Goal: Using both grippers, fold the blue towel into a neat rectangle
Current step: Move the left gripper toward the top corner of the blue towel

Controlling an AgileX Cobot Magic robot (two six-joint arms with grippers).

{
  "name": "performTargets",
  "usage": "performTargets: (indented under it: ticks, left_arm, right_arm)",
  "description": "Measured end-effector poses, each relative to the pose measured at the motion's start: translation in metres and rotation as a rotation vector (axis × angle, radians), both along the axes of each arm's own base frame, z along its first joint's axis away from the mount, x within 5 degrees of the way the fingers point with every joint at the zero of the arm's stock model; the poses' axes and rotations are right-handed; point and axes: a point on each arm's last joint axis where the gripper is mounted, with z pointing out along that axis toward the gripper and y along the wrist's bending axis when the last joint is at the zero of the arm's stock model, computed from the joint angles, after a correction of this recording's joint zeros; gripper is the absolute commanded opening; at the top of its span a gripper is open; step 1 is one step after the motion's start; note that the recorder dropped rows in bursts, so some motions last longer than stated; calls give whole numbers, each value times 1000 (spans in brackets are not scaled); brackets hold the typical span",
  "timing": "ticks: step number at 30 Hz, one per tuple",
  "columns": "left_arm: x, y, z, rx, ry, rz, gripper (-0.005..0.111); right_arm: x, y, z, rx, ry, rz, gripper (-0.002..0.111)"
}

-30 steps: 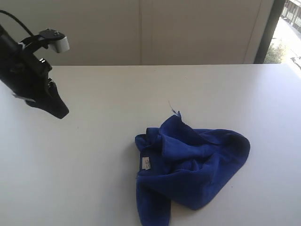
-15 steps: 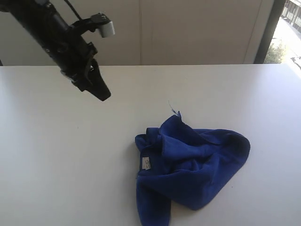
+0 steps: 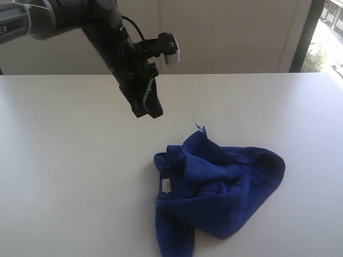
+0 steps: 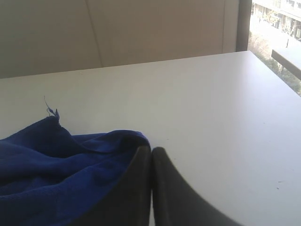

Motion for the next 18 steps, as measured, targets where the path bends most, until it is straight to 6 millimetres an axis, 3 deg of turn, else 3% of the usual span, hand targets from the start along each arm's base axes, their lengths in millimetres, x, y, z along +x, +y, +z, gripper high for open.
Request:
performTargets:
  ticks: [10, 18]
  left_arm:
    - [1, -16, -1, -62, -138, -162, 0]
    - [9, -23, -24, -67, -118, -191, 0]
  right_arm:
    - [0, 0, 0, 0, 0, 0, 0]
    - [0, 0, 0, 0, 0, 0, 0]
